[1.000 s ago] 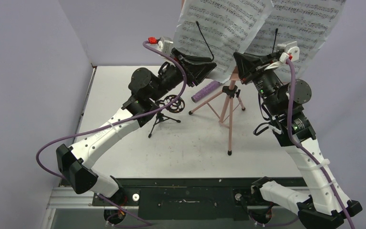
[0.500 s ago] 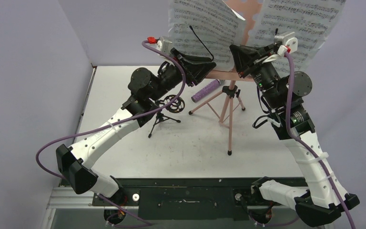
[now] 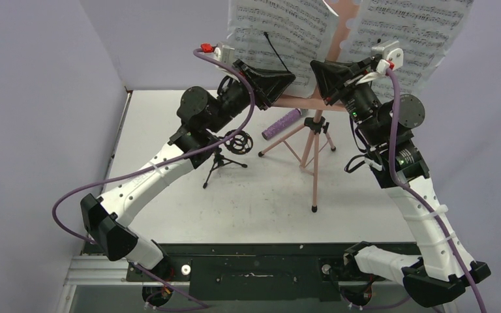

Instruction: Set up the instrument practice props

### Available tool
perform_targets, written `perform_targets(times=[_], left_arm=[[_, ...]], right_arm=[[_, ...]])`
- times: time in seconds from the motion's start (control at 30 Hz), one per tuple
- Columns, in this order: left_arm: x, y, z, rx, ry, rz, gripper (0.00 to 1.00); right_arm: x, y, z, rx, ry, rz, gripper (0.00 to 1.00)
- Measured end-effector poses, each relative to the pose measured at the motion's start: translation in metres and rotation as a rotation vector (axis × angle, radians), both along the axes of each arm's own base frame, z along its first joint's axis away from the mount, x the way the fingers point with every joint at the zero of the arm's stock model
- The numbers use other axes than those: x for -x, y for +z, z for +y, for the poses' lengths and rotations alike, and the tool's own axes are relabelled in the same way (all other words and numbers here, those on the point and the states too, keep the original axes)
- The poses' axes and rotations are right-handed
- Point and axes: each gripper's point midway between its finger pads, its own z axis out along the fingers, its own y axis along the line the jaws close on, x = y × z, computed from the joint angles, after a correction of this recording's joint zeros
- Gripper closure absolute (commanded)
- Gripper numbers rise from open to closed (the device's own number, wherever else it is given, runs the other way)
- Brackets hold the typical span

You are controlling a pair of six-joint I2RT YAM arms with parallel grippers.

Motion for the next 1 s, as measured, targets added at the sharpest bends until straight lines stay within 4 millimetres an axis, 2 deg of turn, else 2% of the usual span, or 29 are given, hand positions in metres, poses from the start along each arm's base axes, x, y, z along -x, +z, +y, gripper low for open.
perform_targets(times=[0.13, 0.53, 0.7, 1.0], left_arm=[[-0.004, -0.001, 0.000, 0.004, 0.006, 0.014, 1.00], [-0.002, 0.000, -0.001, 0.005, -0.003, 0.006, 1.00], [0.000, -0.001, -0.002, 0.004, -0.002, -0.014, 1.00], [0.001, -0.002, -0.002, 0.008, 0.003, -0.034, 1.00]], right_arm=[[0.001, 0.003, 0.000, -0.001, 0.003, -0.005, 0.95], [0.008, 0.012, -0.002, -0.008, 0.009, -0.010, 0.95], [0.008, 0.009, -0.002, -0.001, 0.011, 0.015, 0.95], [-0.009, -0.006, 0.007, 0.042, 0.010, 0.100, 0.95]])
